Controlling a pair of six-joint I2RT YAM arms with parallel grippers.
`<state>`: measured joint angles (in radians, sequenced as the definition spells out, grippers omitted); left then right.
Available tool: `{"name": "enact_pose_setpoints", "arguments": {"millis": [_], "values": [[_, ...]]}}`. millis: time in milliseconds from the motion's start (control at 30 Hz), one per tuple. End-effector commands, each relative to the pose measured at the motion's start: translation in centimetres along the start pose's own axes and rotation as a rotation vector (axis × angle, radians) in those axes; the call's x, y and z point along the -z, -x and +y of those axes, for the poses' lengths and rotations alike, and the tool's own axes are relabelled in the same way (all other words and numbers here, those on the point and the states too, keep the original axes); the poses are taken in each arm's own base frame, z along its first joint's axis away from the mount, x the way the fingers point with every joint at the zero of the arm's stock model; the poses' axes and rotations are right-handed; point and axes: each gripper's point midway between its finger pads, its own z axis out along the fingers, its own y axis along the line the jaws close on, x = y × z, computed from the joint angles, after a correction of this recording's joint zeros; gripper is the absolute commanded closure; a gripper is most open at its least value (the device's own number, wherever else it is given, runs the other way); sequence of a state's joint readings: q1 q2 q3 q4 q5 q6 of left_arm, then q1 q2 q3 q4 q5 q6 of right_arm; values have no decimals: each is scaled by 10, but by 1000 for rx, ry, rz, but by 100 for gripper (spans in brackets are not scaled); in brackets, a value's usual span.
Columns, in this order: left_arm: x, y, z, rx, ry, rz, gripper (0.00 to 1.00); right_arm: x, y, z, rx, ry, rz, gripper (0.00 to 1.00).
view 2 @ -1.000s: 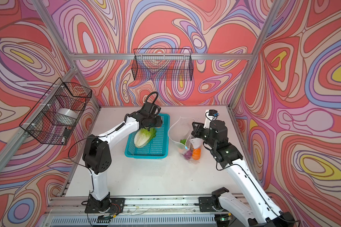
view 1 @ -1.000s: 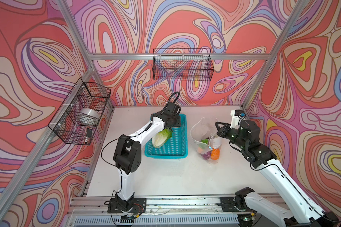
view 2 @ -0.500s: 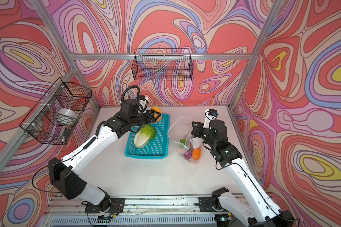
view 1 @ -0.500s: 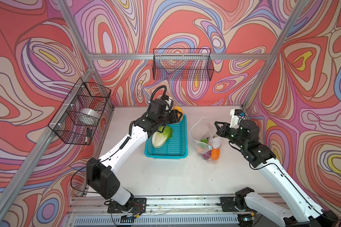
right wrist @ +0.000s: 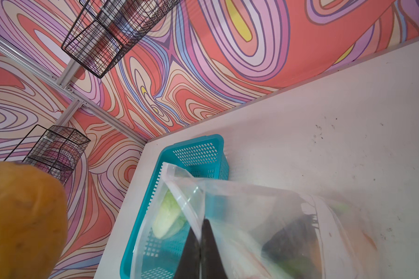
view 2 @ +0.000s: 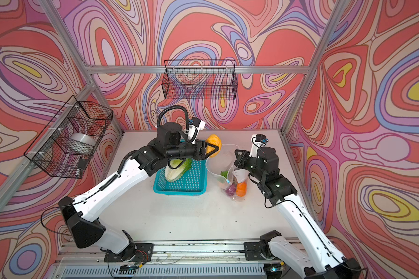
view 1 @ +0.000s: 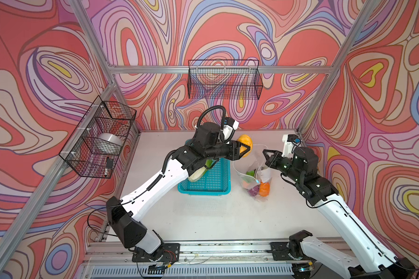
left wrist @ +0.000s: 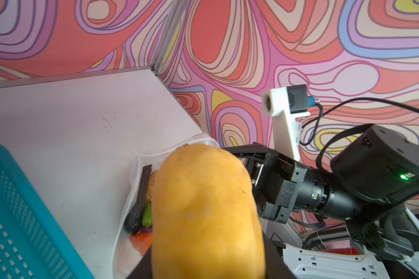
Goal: Place the food in the zip-top bag and seal the zipper
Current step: 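Lift the potato and carry it to the bag mouth, then lower the potato into the bag and open the left gripper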
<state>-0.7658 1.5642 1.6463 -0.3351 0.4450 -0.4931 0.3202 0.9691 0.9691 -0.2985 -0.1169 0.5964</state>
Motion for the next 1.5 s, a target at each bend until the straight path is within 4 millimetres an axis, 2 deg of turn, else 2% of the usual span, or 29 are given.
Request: {"name": "enact_pose_setpoints", "arguments": {"millis": [0, 133, 300, 500, 667, 933, 1233, 1467], "values": [[-17, -19, 3, -49, 1, 96, 56, 1, 1, 2, -6, 13, -9, 100], [-34, -37, 14, -35, 32, 165, 56, 3, 2, 3, -6, 14, -11, 100], [-51, -56, 41, -16, 125, 236, 56, 4, 1, 4, -6, 23, -10, 100], [-70, -67, 69, -11, 239, 278, 55, 5, 1, 6, -4, 35, -13, 100], [-83, -73, 83, -22, 272, 306, 53, 8, -1, 4, 9, 30, -15, 100], [-94, -80, 96, -38, 322, 380, 49, 9, -10, -5, 35, 6, 3, 100], [-101, -81, 107, -16, 377, 386, 49, 12, -2, -1, 90, 0, -4, 100], [-99, -80, 110, -57, 421, 382, 47, -1, -5, -1, 79, 4, 19, 100]]}}
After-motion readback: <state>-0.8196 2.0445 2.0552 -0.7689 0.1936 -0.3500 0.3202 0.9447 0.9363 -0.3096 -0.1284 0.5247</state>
